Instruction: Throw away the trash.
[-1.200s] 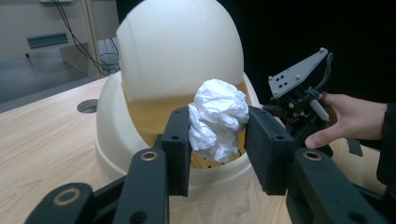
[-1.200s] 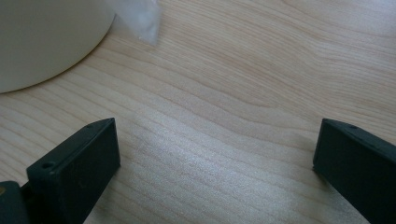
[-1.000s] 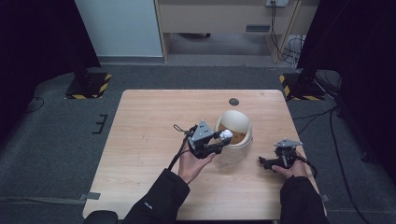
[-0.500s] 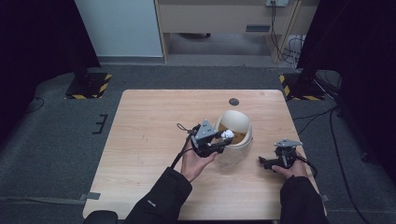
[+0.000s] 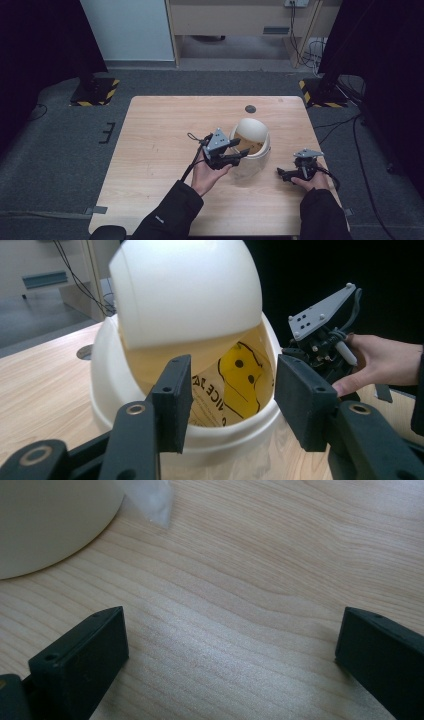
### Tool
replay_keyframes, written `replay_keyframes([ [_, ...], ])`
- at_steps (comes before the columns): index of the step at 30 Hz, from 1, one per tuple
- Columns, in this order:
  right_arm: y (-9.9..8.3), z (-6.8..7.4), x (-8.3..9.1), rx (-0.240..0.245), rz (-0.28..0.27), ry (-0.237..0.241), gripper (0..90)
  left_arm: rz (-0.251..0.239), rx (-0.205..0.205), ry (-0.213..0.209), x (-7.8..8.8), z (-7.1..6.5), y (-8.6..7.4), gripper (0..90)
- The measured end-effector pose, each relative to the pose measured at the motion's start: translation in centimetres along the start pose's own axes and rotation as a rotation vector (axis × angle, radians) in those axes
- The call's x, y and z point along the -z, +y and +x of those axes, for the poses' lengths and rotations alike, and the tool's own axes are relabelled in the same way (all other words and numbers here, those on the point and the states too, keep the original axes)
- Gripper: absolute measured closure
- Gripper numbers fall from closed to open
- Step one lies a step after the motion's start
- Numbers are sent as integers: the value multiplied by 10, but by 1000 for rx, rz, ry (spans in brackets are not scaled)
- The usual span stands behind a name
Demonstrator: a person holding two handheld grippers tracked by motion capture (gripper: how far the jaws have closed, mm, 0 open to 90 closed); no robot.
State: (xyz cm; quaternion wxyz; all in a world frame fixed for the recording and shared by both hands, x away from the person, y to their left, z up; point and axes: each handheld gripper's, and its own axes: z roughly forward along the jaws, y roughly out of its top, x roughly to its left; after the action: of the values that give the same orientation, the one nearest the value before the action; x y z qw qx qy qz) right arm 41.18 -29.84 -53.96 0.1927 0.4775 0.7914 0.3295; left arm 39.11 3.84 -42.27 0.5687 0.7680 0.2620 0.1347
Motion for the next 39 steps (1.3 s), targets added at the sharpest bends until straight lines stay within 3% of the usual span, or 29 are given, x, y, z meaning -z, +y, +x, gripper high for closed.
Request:
replay_keyframes([
  [7, 0, 0, 0, 2, -1, 0, 7, 5, -8, 9, 24, 3, -5, 470],
  [14, 0, 0, 0, 1, -1, -1, 7, 22, 4, 44, 49, 14, -18, 452],
  [27, 0, 0, 0, 2, 0, 0, 7, 113, 46, 116, 83, 36, -60, 414],
  [39, 0, 0, 0, 2, -1, 0, 7, 221, 96, 190, 108, 56, -90, 278],
])
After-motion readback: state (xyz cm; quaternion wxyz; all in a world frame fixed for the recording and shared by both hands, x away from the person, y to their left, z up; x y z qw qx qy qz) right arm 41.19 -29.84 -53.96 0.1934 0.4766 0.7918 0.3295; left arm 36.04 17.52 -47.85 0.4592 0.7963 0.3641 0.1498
